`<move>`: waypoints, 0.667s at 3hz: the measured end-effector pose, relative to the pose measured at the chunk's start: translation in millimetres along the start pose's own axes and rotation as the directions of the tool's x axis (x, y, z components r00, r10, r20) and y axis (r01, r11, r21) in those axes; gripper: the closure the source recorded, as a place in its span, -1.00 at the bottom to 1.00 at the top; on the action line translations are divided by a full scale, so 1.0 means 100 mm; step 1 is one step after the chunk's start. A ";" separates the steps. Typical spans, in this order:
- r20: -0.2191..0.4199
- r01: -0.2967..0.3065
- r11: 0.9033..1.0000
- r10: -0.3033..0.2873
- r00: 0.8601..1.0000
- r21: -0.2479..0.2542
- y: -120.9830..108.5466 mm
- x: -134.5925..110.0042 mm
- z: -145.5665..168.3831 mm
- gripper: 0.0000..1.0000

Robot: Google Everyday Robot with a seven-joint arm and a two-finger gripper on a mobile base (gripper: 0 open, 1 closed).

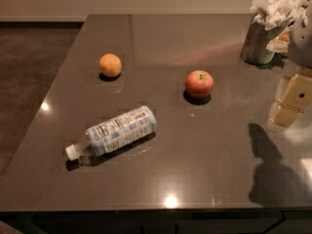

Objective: Move apple near blue plastic bottle

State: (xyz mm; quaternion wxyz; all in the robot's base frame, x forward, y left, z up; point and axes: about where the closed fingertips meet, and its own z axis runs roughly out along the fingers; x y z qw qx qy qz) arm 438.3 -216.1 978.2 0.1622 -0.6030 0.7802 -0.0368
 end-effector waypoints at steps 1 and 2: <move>0.000 0.000 1.000 0.000 1.000 0.000 0.00 0.00 0.00 -1.00; 0.043 -0.025 1.000 0.025 0.999 -0.010 -0.18 -0.15 0.16 -1.00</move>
Offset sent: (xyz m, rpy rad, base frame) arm 0.0592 0.0263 -0.0215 0.1219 0.0190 -0.0282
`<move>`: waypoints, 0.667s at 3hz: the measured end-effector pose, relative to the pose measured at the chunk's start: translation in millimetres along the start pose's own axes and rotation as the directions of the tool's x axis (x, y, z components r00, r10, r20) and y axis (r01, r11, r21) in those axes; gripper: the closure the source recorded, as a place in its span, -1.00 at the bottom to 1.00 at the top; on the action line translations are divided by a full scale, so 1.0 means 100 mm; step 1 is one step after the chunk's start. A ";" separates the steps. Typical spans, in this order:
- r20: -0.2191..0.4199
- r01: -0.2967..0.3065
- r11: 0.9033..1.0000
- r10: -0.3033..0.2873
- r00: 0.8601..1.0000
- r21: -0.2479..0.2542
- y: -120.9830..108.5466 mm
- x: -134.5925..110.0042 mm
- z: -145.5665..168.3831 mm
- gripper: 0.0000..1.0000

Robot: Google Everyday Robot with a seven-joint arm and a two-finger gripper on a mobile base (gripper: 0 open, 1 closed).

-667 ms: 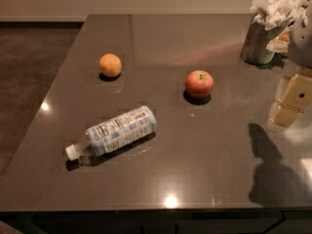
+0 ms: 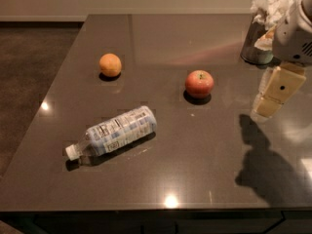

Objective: Move apple near blue plastic bottle

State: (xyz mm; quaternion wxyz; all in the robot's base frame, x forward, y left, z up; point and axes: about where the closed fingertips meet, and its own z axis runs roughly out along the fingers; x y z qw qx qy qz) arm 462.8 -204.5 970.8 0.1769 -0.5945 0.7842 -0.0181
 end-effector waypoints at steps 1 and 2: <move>0.053 -0.025 1.000 0.026 0.998 -0.015 -0.25 -0.26 0.29 -1.00; 0.107 -0.068 0.998 0.069 0.992 -0.013 -0.51 -0.49 0.60 -1.00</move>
Offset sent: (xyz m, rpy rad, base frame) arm 0.1272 0.0640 -0.0501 0.2030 -0.0300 -0.0779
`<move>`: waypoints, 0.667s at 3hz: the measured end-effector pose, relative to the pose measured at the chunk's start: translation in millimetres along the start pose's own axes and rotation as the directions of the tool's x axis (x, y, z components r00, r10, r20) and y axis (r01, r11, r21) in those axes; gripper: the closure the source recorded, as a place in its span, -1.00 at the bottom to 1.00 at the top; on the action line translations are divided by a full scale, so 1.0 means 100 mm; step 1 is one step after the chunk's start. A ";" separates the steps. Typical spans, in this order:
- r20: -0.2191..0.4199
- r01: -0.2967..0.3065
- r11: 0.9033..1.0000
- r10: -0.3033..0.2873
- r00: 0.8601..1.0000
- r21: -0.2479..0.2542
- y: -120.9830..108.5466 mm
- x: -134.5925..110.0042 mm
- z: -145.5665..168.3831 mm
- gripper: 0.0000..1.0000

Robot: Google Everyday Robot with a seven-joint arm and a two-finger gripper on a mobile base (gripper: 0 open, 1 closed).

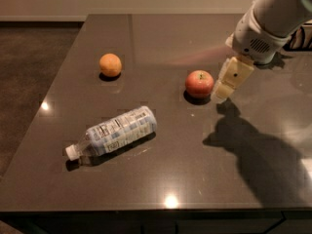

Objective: Move apple near blue plastic bottle

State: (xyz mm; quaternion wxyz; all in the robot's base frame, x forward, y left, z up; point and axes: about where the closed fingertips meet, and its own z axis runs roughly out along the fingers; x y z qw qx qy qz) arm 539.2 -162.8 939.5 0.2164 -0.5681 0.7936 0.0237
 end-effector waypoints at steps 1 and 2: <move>0.025 -0.022 1.000 0.022 0.999 -0.009 -0.16 -0.15 0.33 -1.00; 0.033 -0.023 0.999 0.025 0.999 -0.042 -0.20 -0.26 0.63 -1.00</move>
Offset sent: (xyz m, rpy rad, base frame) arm 0.0659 0.0530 -0.0708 0.0705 0.0685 0.0139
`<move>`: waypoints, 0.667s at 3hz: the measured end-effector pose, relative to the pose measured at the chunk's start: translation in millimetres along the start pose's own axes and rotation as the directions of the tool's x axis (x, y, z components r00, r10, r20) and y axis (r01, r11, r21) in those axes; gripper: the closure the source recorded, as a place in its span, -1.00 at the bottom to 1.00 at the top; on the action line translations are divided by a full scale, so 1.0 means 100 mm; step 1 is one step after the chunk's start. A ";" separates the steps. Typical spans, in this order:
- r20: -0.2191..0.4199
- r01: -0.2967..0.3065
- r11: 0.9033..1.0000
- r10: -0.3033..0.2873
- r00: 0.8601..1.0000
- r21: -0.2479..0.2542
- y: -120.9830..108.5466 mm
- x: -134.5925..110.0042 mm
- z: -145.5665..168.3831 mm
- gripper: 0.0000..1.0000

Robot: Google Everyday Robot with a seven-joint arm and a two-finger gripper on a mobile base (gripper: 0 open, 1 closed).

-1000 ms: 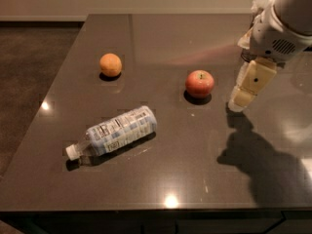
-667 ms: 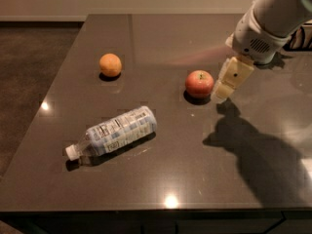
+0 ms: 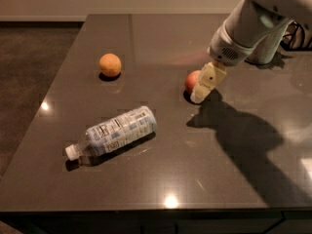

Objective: Move apple near blue plastic bottle

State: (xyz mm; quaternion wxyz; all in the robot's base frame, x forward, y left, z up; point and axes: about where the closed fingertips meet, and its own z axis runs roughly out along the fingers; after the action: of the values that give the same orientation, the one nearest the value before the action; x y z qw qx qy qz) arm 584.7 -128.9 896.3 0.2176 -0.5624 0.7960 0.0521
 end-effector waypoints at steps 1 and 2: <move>-0.001 0.007 1.000 -0.007 1.000 -0.027 -0.04 -0.03 0.23 -1.00; -0.021 0.007 0.999 -0.008 1.000 -0.036 -0.12 0.01 0.36 -0.70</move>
Offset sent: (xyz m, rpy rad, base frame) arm 0.0336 0.0004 -0.0432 -0.0361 0.0510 0.0111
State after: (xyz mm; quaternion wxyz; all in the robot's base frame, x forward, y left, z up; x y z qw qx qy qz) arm 605.5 -121.9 865.3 0.1991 -0.5698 0.7951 0.0596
